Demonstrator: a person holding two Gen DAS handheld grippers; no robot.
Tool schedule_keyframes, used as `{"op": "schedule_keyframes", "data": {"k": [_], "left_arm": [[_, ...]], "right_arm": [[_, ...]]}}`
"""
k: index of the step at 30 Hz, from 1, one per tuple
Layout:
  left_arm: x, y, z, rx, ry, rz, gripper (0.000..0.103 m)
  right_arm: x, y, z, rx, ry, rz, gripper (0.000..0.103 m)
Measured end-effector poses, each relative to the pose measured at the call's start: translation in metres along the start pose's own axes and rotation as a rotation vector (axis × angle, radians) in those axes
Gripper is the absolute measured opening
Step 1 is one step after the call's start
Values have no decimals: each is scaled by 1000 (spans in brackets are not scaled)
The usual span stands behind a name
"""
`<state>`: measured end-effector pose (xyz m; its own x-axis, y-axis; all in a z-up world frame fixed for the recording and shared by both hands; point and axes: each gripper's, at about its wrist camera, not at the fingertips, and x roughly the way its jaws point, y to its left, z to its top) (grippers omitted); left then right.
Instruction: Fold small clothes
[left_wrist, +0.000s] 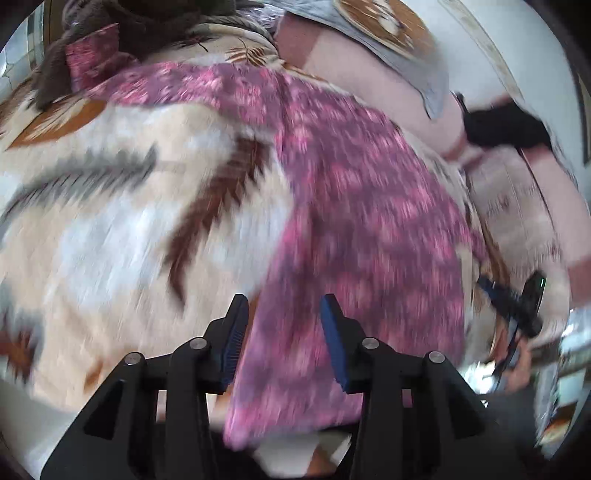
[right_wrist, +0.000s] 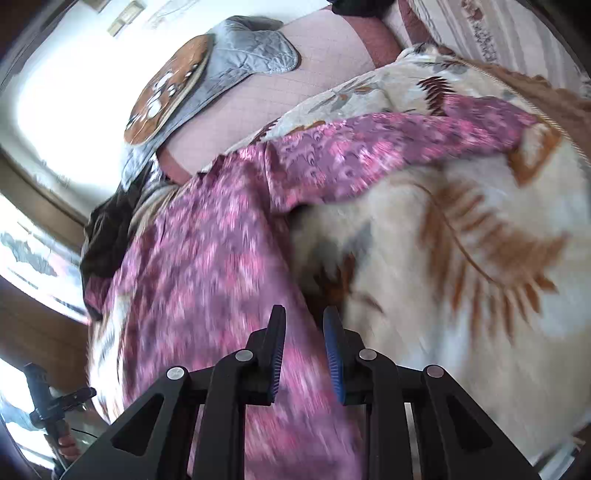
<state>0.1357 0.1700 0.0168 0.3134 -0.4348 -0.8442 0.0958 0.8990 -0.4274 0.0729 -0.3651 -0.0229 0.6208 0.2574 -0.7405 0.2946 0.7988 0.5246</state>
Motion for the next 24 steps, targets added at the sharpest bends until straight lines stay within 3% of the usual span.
{"op": "schedule_keyframes", "data": {"k": [5,11,12,13,14,17,19,21,23,24], "left_arm": [[63,7,73,-118,44,-12,38],[117,11,129,-216,50,46,38],[121,13,139,-222,36,75,32],[122,16,146,-221,23,95,23],[122,19,152,-217,16,107,5],[118,31,172,-222,-32,167,2],[117,43,185,-230,-56,233,2],[122,62,193,-276,-41,264,1],[123,75,193,-327,-19,230,1],[116,78,189,-340,-30,196,1]], "right_arm": [[55,-9,35,192,26,72,41],[114,-8,68,317,-17,145,41],[121,-8,73,328,-20,112,32],[127,-7,80,323,-8,84,18],[127,-5,92,287,-12,58,2],[89,-5,133,220,-204,7,2],[81,-14,151,240,-227,-36,2],[92,-23,163,209,-183,-144,3],[116,-32,161,206,-48,-250,3],[118,-34,155,198,-40,-273,4]]}}
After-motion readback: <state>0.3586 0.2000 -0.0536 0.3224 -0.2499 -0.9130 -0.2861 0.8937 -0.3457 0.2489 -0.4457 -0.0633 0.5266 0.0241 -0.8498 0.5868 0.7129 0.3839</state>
